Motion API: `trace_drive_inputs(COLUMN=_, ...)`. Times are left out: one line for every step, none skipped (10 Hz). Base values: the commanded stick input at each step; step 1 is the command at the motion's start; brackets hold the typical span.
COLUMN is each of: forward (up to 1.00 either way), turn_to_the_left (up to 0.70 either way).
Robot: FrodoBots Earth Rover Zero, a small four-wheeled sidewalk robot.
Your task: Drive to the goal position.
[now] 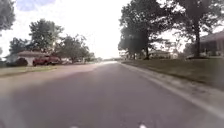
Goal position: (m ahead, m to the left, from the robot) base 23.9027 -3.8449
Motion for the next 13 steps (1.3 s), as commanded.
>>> trace_drive_inputs(forward=1.00, turn_to_the_left=0.02)
trace_drive_inputs(forward=1.00, turn_to_the_left=0.02)
trace_drive_inputs(forward=1.00, turn_to_the_left=0.02)
trace_drive_inputs(forward=1.00, turn_to_the_left=0.02)
trace_drive_inputs(forward=1.00, turn_to_the_left=0.02)
trace_drive_inputs(forward=1.00, turn_to_the_left=0.02)
trace_drive_inputs(forward=1.00, turn_to_the_left=0.02)
trace_drive_inputs(forward=1.00, turn_to_the_left=0.01)
trace_drive_inputs(forward=1.00, turn_to_the_left=0.00)
trace_drive_inputs(forward=1.00, turn_to_the_left=0.02)
trace_drive_inputs(forward=1.00, turn_to_the_left=0.00)
trace_drive_inputs(forward=1.00, turn_to_the_left=0.00)
trace_drive_inputs(forward=1.00, turn_to_the_left=0.00)
